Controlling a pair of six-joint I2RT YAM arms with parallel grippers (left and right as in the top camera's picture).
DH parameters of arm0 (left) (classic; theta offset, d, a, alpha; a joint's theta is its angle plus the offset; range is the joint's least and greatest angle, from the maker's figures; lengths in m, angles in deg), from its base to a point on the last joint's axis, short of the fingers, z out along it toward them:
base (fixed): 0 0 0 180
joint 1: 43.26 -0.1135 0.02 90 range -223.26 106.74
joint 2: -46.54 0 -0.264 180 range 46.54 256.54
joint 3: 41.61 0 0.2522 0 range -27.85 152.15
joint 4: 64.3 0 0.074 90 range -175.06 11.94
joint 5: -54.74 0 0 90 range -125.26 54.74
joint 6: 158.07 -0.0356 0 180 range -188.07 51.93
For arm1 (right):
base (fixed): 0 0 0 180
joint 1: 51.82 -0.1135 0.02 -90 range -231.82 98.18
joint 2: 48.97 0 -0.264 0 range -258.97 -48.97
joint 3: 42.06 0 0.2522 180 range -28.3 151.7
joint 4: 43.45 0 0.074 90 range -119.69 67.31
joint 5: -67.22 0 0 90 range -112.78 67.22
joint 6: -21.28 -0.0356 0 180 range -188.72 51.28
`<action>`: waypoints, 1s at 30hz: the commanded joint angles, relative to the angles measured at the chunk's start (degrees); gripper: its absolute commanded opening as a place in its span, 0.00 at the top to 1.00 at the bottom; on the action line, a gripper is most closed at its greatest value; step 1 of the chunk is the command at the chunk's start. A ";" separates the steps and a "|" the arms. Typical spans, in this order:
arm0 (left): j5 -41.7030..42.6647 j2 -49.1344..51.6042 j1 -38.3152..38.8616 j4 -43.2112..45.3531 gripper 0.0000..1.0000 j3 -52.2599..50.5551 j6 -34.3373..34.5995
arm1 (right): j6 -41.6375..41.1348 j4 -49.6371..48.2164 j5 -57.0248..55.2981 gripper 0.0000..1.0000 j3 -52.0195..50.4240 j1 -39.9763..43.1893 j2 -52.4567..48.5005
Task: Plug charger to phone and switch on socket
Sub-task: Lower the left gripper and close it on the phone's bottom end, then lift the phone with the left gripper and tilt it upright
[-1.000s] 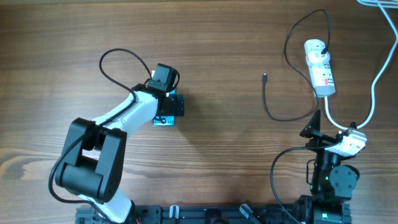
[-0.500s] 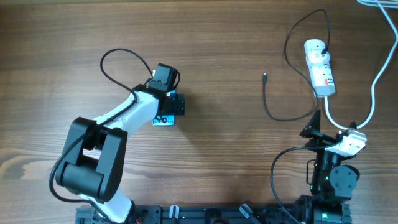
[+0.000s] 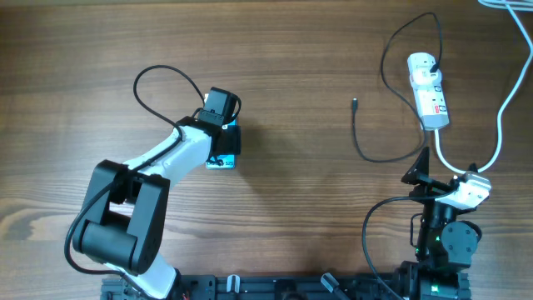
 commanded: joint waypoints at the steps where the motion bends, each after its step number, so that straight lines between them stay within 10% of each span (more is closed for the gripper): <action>1: -0.11 3.21 0.13 -1.49 0.43 -3.30 -0.52 | 0.81 -0.31 0.96 0.00 -0.07 0.22 -0.07; 30: -0.07 -0.09 0.15 -14.34 0.54 10.45 -0.31 | 0.81 -0.31 0.96 0.00 -0.07 0.22 -0.07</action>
